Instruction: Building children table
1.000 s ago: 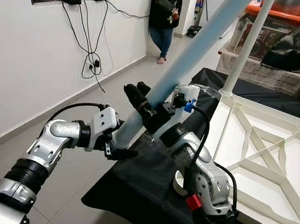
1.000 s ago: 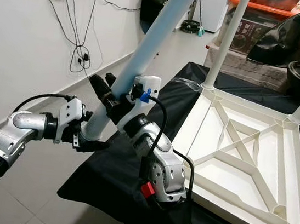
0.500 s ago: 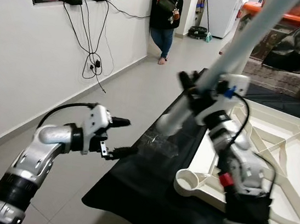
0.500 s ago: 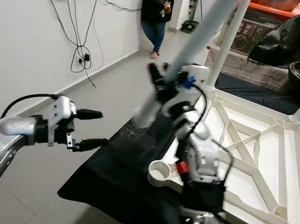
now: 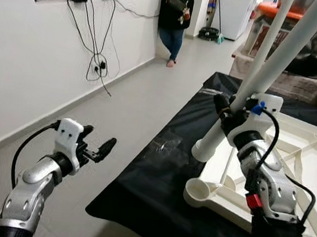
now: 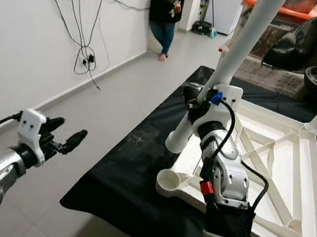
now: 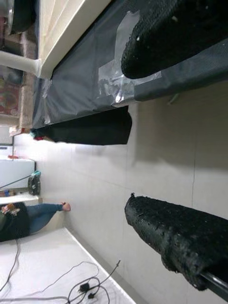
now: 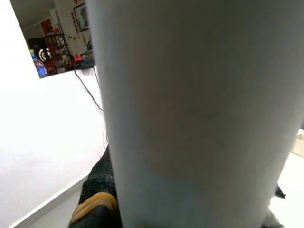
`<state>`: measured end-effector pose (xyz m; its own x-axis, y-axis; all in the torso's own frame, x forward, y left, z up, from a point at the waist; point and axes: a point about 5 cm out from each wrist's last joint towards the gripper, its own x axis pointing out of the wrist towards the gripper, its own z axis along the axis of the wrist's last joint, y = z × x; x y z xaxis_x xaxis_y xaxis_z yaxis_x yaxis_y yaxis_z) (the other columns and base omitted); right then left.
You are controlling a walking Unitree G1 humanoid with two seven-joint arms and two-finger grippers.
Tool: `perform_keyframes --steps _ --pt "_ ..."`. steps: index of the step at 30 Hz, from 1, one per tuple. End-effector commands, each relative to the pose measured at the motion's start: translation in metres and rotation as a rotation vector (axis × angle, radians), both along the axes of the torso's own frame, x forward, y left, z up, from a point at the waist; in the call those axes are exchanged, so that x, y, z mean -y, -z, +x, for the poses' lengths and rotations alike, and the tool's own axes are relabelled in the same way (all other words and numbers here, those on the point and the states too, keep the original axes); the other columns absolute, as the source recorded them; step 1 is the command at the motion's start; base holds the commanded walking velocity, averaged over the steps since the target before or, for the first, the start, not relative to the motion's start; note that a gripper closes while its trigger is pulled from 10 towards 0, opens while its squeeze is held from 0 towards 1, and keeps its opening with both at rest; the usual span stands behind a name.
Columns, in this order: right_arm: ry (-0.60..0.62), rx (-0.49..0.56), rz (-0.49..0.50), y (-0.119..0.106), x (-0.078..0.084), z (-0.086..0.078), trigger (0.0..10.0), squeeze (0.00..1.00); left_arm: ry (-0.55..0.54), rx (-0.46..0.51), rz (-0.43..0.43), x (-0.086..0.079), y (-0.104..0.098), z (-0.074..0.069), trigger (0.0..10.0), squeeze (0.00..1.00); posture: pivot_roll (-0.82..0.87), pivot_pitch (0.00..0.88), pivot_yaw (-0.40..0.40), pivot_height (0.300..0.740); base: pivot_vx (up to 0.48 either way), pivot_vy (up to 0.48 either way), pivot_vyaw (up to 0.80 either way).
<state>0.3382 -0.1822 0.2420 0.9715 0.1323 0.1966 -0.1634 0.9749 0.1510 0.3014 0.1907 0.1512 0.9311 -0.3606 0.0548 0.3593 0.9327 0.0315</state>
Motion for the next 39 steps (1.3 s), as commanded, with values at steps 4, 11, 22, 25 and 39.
perform_keyframes --steps 4,11,22,25,39 --pt "0.052 -0.010 0.029 0.008 0.000 -0.007 10.0 0.00 -0.042 -0.004 -0.021 -0.002 -0.002 -0.003 10.0 0.00 0.06 0.000 -0.078 0.740 0.000 0.460 -0.56" --pt "0.101 -0.026 0.042 0.015 0.003 -0.011 10.0 0.00 -0.047 0.000 -0.019 0.001 -0.003 -0.003 10.0 0.00 0.05 0.000 -0.071 0.740 0.000 0.480 -0.73" --pt "0.174 -0.071 -0.067 0.026 0.014 -0.022 10.0 0.00 -0.092 0.015 -0.043 0.007 -0.009 -0.003 10.0 0.00 0.05 0.000 -0.068 0.740 0.000 0.059 -0.77" --pt "0.166 -0.056 -0.096 0.027 0.013 -0.025 10.0 0.00 -0.102 0.017 -0.051 0.007 -0.010 -0.002 10.0 0.00 0.05 0.000 -0.065 0.740 0.099 0.000 -0.30" --pt "0.112 -0.004 -0.117 0.021 0.002 -0.032 10.0 0.00 -0.072 0.030 -0.047 0.016 -0.013 -0.002 10.0 0.00 0.04 0.000 -0.056 0.740 0.412 0.000 0.00"
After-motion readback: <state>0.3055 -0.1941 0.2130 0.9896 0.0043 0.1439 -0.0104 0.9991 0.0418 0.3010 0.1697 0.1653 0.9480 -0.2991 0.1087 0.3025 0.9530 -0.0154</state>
